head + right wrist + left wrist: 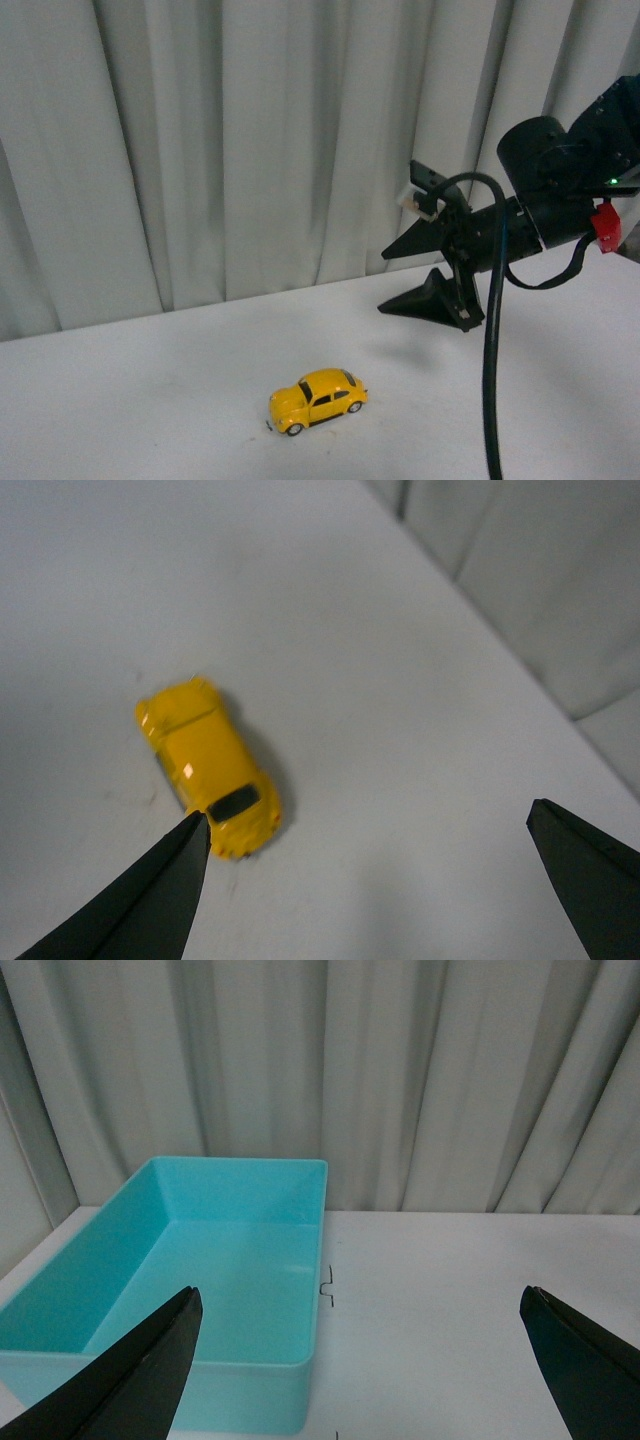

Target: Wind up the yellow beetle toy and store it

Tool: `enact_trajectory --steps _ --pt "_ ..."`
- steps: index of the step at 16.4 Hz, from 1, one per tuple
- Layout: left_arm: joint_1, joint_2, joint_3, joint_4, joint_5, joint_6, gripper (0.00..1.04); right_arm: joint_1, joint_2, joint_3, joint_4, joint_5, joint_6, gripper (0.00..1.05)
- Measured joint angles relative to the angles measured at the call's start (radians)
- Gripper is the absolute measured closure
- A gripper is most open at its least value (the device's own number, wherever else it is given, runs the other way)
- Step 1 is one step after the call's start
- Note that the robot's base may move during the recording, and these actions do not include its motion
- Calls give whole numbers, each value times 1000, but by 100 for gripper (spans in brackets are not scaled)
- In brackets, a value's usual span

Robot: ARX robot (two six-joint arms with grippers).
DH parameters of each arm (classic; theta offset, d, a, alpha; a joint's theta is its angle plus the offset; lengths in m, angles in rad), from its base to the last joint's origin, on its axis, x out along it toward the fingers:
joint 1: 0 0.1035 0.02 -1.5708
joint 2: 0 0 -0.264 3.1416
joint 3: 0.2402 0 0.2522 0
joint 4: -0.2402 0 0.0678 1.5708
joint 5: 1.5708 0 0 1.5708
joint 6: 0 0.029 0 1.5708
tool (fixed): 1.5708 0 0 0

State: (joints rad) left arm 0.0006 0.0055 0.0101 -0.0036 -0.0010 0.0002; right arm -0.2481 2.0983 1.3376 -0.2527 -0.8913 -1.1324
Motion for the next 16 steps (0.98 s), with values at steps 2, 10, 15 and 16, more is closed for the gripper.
enact_trajectory --steps 2,10,15,16 --pt "0 0 0 0 0 0 7 15 57 47 -169 10 -205 7" --pt "0 0 0 0 0 0 7 86 201 220 -383 73 -567 7" --pt "0 0 0 0 0 0 7 143 317 358 -476 114 -597 7" --pt "0 0 0 0 0 0 7 153 331 376 -488 119 -597 7"
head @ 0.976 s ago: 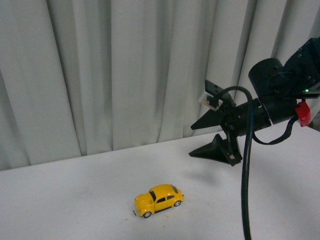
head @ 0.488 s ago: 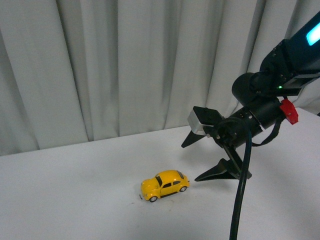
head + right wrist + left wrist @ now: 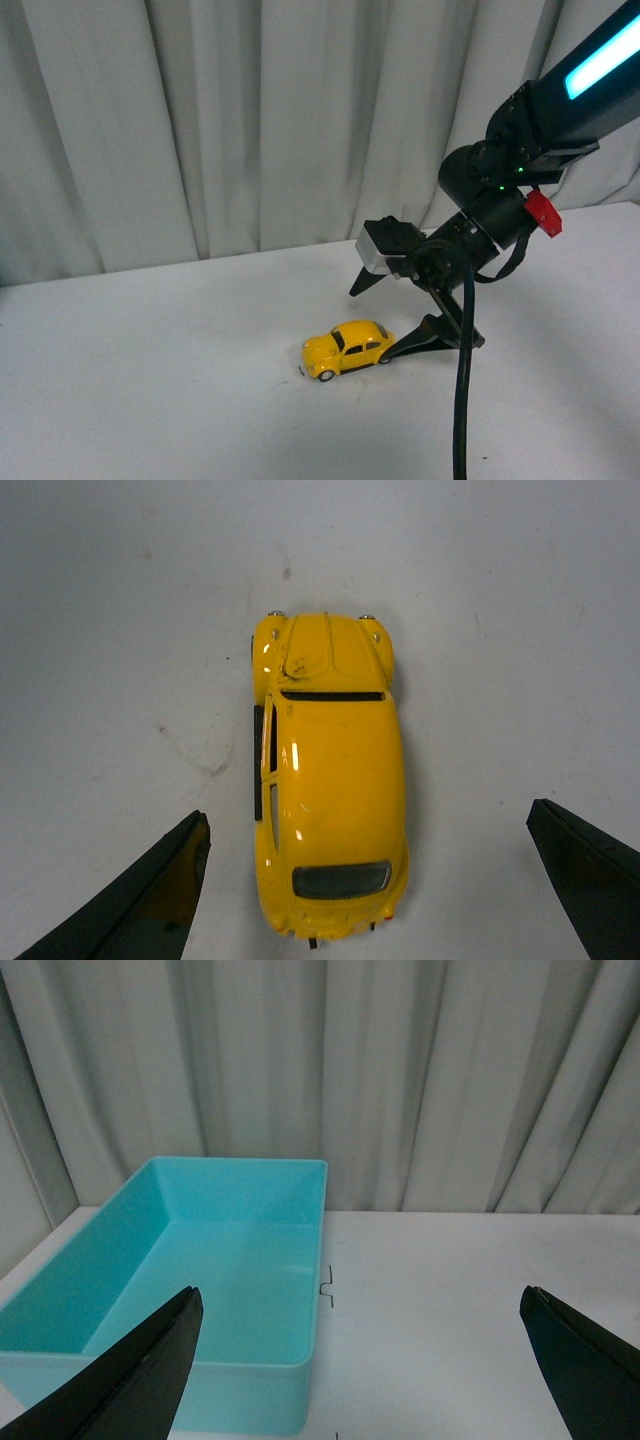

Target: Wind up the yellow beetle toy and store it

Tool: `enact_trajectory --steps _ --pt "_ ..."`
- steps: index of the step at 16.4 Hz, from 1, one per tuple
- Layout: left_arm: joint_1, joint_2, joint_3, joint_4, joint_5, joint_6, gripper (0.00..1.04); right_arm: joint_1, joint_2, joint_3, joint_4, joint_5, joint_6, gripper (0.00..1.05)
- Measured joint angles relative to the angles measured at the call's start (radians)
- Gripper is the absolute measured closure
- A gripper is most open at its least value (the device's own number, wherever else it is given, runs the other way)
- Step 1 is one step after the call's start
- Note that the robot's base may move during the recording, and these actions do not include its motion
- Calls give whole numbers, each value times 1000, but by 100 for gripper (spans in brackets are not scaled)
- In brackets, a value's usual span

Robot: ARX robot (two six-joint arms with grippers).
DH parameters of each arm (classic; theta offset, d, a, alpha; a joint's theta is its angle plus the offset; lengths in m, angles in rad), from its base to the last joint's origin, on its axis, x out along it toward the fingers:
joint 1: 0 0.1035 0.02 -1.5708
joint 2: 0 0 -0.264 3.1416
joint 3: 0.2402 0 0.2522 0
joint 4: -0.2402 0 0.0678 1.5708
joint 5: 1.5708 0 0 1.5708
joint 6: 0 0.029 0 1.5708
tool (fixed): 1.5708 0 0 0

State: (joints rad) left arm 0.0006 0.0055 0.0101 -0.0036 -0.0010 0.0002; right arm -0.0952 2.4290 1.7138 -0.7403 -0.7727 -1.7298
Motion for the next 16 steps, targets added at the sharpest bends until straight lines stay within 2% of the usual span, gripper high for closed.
enact_trajectory --steps 5,9,11,16 --pt "0 0 0 0 0 0 7 43 39 38 -45 27 0 8" --pt "0 0 0 0 0 0 7 57 56 50 -42 18 0 50" --pt "0 0 0 0 0 0 7 63 63 50 -29 6 0 64" --pt "0 0 0 0 0 0 7 63 63 47 -17 6 14 64"
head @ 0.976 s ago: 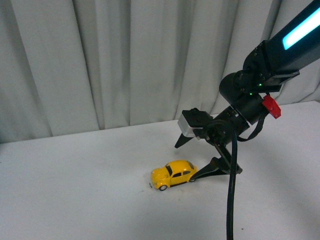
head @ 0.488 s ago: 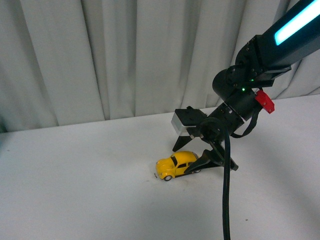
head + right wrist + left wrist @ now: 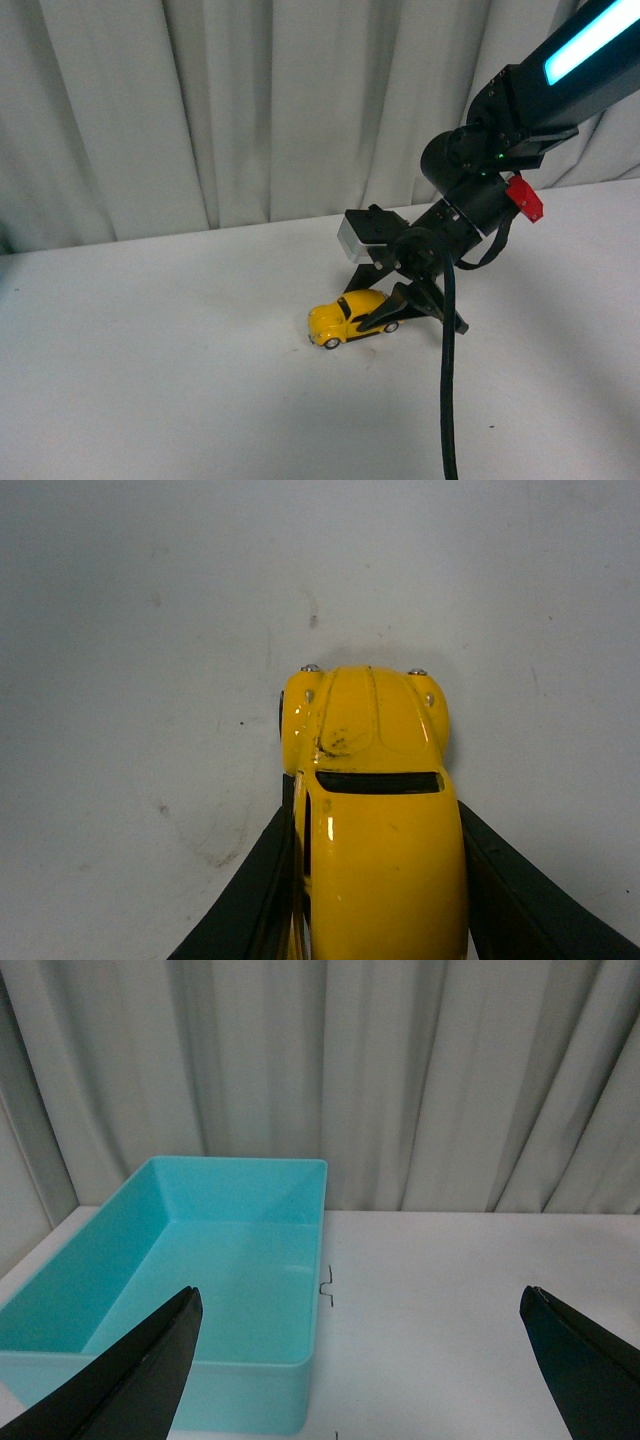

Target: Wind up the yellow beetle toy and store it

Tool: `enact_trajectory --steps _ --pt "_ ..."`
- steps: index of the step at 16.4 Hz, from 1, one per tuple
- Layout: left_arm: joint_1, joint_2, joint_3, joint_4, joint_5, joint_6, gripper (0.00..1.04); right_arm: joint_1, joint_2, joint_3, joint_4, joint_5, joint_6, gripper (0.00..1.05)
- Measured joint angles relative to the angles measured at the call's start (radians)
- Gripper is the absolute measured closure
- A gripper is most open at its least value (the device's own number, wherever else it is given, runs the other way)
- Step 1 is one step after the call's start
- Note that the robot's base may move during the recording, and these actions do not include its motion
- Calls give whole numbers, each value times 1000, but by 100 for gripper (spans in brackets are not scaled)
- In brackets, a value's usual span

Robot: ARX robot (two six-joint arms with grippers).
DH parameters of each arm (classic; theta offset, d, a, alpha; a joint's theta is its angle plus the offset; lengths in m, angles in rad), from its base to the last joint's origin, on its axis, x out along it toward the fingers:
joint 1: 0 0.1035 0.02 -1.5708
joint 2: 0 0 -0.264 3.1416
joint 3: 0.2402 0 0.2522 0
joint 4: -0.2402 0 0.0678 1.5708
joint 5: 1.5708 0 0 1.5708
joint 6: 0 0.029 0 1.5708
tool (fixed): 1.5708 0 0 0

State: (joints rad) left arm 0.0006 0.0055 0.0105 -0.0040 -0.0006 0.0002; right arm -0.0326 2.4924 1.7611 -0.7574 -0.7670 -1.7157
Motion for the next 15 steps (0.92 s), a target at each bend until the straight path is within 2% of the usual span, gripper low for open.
enact_trajectory --steps 5,15 --pt "0 0 0 0 0 0 7 2 7 5 16 -26 129 64" --pt "0 0 0 0 0 0 7 -14 -47 -128 105 -24 121 64"
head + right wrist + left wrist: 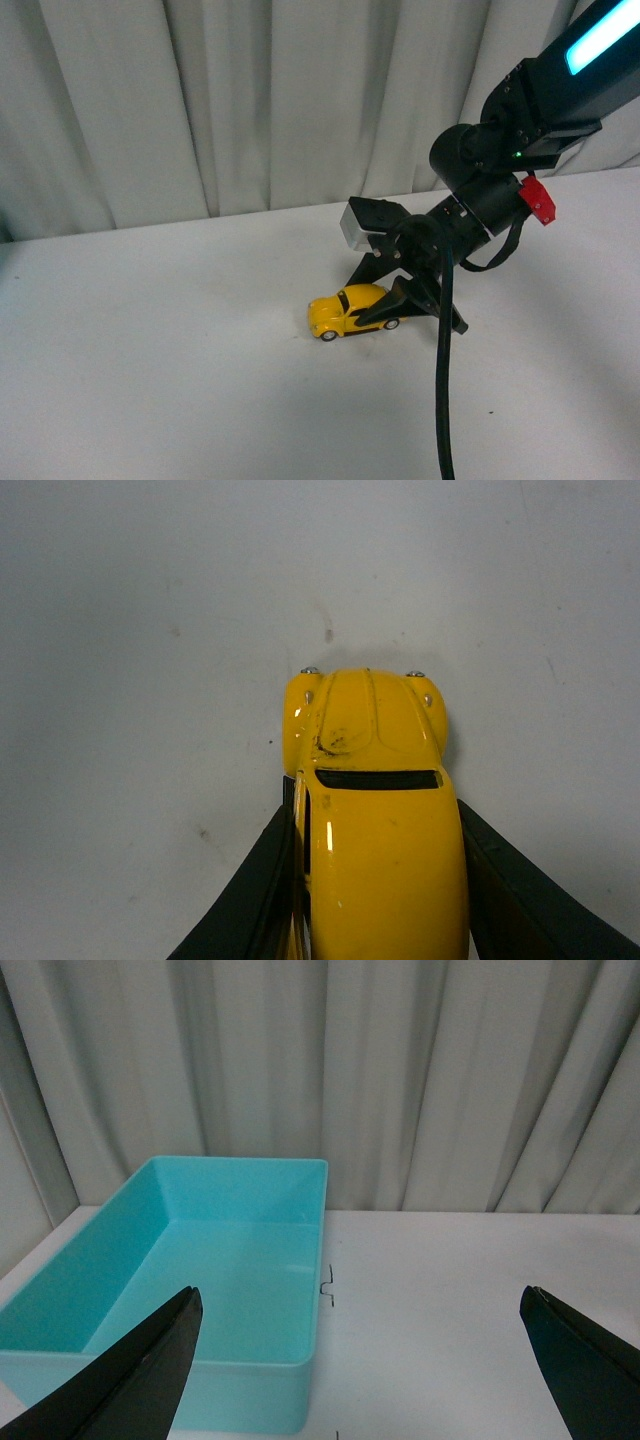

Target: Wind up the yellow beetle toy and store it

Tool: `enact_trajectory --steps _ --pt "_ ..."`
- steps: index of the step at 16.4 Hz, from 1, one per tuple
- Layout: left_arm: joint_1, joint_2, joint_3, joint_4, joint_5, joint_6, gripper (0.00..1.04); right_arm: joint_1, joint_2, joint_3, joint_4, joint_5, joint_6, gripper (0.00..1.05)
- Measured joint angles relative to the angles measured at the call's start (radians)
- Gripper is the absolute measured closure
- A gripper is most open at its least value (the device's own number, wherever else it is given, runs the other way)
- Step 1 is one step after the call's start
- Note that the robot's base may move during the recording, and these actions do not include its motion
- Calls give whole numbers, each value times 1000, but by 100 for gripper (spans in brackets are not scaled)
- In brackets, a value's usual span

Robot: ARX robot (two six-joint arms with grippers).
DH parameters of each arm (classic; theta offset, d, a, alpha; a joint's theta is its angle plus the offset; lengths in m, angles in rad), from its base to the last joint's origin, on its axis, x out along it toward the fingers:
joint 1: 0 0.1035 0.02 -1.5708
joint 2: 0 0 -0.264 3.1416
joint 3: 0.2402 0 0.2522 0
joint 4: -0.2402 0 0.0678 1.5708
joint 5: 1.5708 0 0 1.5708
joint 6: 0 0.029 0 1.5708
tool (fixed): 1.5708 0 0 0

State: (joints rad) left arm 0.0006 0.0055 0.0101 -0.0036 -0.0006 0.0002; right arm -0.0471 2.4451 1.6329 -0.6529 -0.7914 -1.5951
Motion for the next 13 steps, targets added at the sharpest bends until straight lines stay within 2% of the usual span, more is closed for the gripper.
enact_trajectory --steps 8,13 --pt "0 0 0 0 0 0 7 -108 -56 -151 104 -26 -8 65" --pt "0 0 0 0 0 0 7 -206 -92 -259 154 -50 -35 65"
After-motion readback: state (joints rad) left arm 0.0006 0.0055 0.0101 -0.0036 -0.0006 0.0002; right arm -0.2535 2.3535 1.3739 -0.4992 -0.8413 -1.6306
